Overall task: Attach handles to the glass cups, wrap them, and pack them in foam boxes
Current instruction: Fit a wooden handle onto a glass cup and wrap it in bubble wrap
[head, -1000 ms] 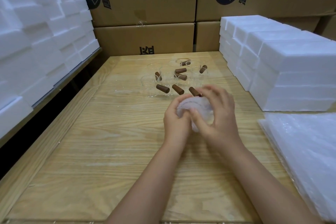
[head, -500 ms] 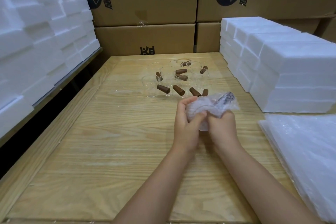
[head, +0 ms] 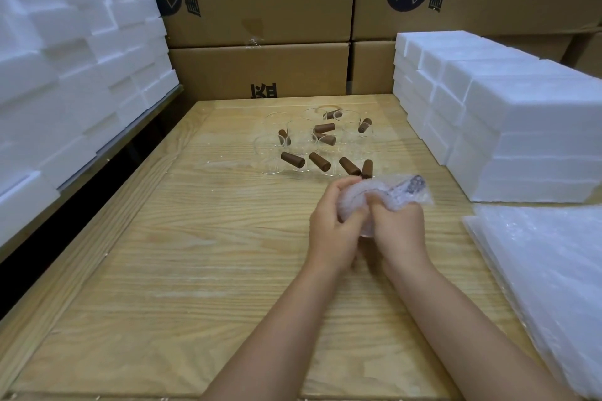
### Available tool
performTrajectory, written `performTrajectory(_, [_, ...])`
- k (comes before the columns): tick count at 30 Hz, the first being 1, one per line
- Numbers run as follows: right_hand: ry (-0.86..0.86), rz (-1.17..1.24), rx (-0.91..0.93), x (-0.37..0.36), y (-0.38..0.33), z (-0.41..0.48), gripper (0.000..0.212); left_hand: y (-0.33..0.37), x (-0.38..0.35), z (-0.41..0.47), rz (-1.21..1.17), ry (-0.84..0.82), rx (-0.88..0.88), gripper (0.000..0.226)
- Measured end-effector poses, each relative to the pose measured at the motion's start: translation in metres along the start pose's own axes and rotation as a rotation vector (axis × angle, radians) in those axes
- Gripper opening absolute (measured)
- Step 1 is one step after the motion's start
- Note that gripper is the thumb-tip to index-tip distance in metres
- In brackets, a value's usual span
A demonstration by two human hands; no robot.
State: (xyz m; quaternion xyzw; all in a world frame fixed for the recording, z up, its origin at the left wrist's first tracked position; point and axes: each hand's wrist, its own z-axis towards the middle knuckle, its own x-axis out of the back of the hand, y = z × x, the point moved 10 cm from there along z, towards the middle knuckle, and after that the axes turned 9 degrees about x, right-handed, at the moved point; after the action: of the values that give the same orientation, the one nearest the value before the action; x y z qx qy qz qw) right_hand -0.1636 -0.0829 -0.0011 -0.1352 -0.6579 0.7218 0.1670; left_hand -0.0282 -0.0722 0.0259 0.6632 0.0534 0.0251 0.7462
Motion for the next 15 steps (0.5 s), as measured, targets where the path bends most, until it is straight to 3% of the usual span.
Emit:
performTrajectory(3, [0.038, 0.146, -0.078, 0.009, 0.005, 0.008, 0.016, -0.001, -0.026, -0.007, 0.123, -0.308, -0.053, 0.074])
performTrajectory(5, [-0.001, 0.201, -0.149, 0.006, 0.011, 0.006, 0.013, -0.002, -0.029, -0.010, 0.319, -0.330, -0.112, 0.084])
performTrajectory(8, [-0.158, 0.294, -0.197, -0.012, 0.010, -0.002, 0.008, 0.011, -0.014, -0.004, 0.469, -0.141, -0.245, 0.073])
performTrajectory(11, [-0.375, 0.397, -0.205, -0.033, -0.003, -0.013, 0.032, 0.003, 0.010, 0.008, 0.331, -0.094, -0.049, 0.061])
performTrajectory(13, [-0.348, 0.411, -0.155, -0.028, -0.009, -0.008, 0.050, -0.009, 0.017, 0.013, 0.167, -0.181, 0.093, 0.047])
performTrajectory(15, [-0.250, 0.313, -0.060, -0.013, -0.014, 0.002, 0.047, -0.011, 0.020, 0.016, 0.105, -0.245, 0.132, 0.041])
